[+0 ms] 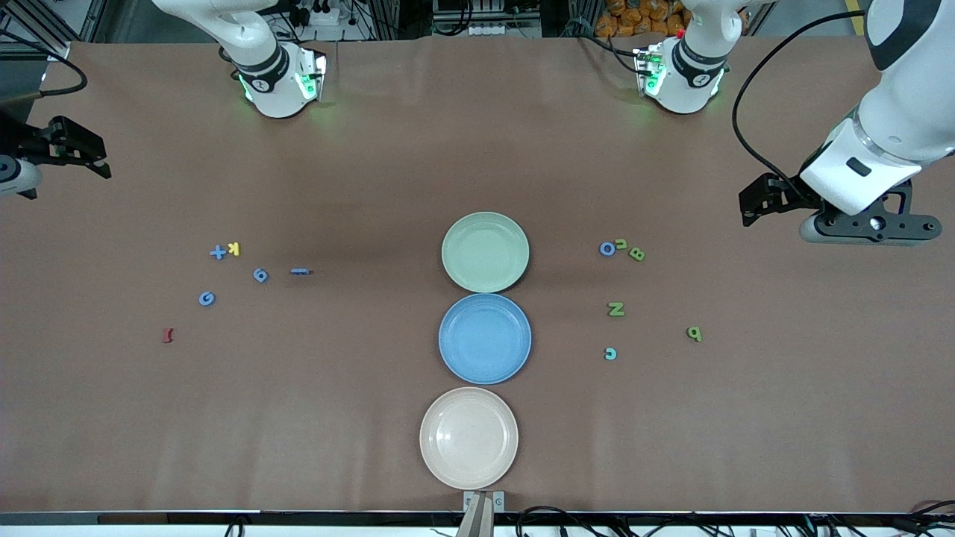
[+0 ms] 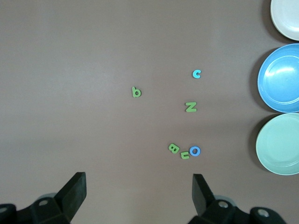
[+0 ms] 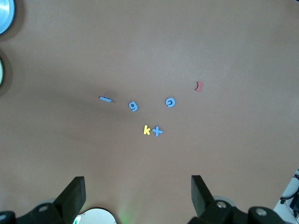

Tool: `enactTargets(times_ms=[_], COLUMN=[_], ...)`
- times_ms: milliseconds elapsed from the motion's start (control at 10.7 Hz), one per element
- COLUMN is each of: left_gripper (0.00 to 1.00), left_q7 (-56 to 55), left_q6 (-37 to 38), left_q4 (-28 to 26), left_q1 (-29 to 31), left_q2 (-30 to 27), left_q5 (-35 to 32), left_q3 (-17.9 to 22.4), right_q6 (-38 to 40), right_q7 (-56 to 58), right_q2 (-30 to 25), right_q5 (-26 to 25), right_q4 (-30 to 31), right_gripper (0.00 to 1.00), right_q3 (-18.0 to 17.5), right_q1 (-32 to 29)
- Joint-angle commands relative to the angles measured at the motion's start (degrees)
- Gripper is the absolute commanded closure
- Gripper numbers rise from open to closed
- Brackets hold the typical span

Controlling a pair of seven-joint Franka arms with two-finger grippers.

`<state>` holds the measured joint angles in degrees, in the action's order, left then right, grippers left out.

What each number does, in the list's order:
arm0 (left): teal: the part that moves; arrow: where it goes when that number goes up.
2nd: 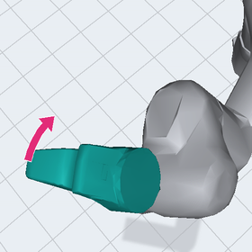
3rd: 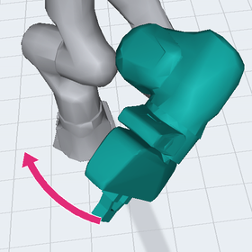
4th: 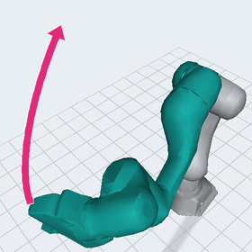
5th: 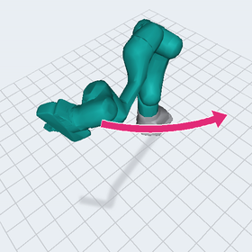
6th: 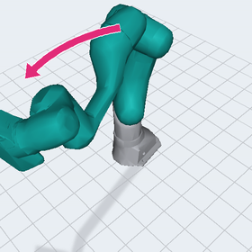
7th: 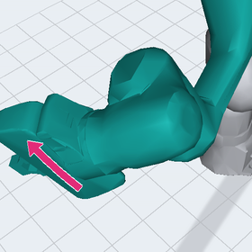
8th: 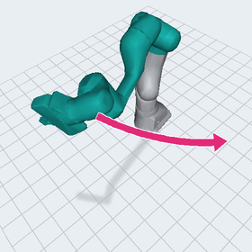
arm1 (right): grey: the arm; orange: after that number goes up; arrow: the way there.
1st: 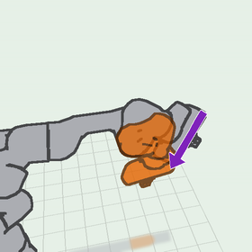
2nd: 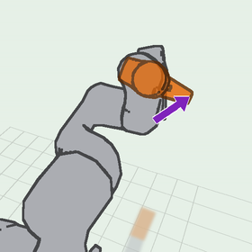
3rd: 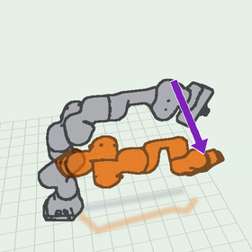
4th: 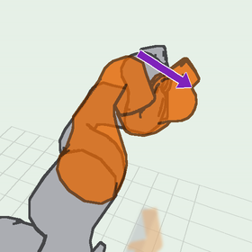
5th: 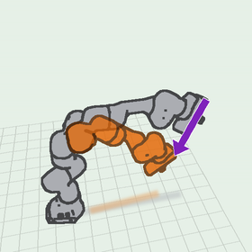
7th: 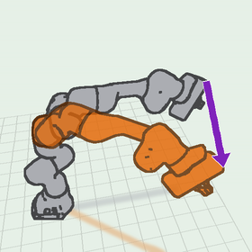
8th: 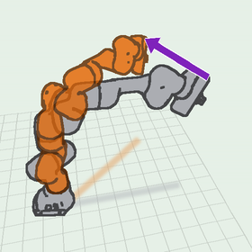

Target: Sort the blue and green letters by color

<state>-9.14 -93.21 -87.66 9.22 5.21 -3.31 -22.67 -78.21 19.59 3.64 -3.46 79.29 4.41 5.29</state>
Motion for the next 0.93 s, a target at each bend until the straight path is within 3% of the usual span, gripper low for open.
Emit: enactTargets(times_ms=[0,840], left_gripper=[0.00,0.00], left_q7=[-0.01,-0.44], left_q6=[0.83,0.92], left_q4=[0.82,1.44], left_q1=[0.19,0.98], left_q2=[-0.11,0.16], left_q5=[-0.39,1.90], left_q3=[-0.27,0.26], right_q6=[-0.80,-0.71], right_q7=[0.62,0.01], right_q2=[-1.01,-0.92], right_q5=[0.03,-0.15], right_q4=[1.40,-1.85], right_gripper=[0.00,0.00], right_q3=[-0.46,-0.63], right_q1=[-0.72,-0.63])
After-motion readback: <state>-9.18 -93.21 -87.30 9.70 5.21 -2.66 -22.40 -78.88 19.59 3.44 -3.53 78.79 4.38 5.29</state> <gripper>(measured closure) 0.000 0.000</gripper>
